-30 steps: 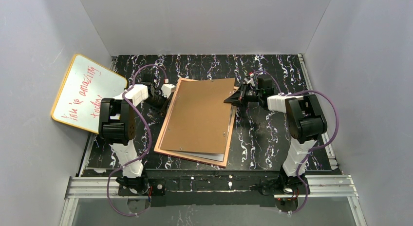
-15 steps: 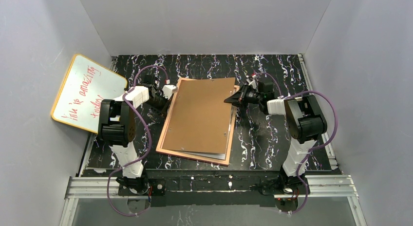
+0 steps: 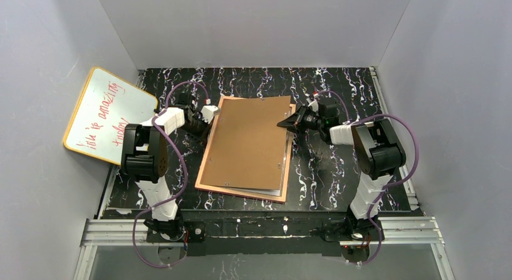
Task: Put the photo into the frame
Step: Place the photo frame item in the photo frame.
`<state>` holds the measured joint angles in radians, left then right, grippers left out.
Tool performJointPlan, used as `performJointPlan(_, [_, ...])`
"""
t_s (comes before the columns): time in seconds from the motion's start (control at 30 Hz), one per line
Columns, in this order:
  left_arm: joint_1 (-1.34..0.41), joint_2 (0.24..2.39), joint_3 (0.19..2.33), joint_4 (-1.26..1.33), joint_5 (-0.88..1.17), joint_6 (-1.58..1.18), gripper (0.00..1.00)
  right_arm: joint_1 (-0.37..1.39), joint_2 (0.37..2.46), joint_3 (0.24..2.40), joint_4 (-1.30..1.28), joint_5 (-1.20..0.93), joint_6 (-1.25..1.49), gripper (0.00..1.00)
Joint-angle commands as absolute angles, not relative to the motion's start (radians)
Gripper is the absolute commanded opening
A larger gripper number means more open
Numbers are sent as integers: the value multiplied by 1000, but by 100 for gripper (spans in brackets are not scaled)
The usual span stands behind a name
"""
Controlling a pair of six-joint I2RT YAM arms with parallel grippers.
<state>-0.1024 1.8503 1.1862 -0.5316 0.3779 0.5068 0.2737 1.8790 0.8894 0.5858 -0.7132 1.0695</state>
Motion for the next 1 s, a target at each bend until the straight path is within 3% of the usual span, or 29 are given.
performJointPlan(0.0, [-132,1896,1116,-630,427,526,0,344,1842,864,614,-602,1033,1])
performJointPlan(0.3, [-132,1877,1120,-640,456,535,0,407,1841,1061,173,-430,847,2])
performJointPlan(0.47, [-128,1876,1127,-638,443,534,0,437,1810,1087,57,-342,871,40])
performJointPlan(0.73, [-105,1862,1136,-630,444,521,0,471,1751,1107,-66,-182,880,75])
performJointPlan(0.8, [-98,1858,1136,-631,445,522,0,478,1755,1150,-138,-136,858,97])
performJointPlan(0.97, [-78,1858,1134,-634,444,530,0,504,1778,1260,-313,-46,801,99])
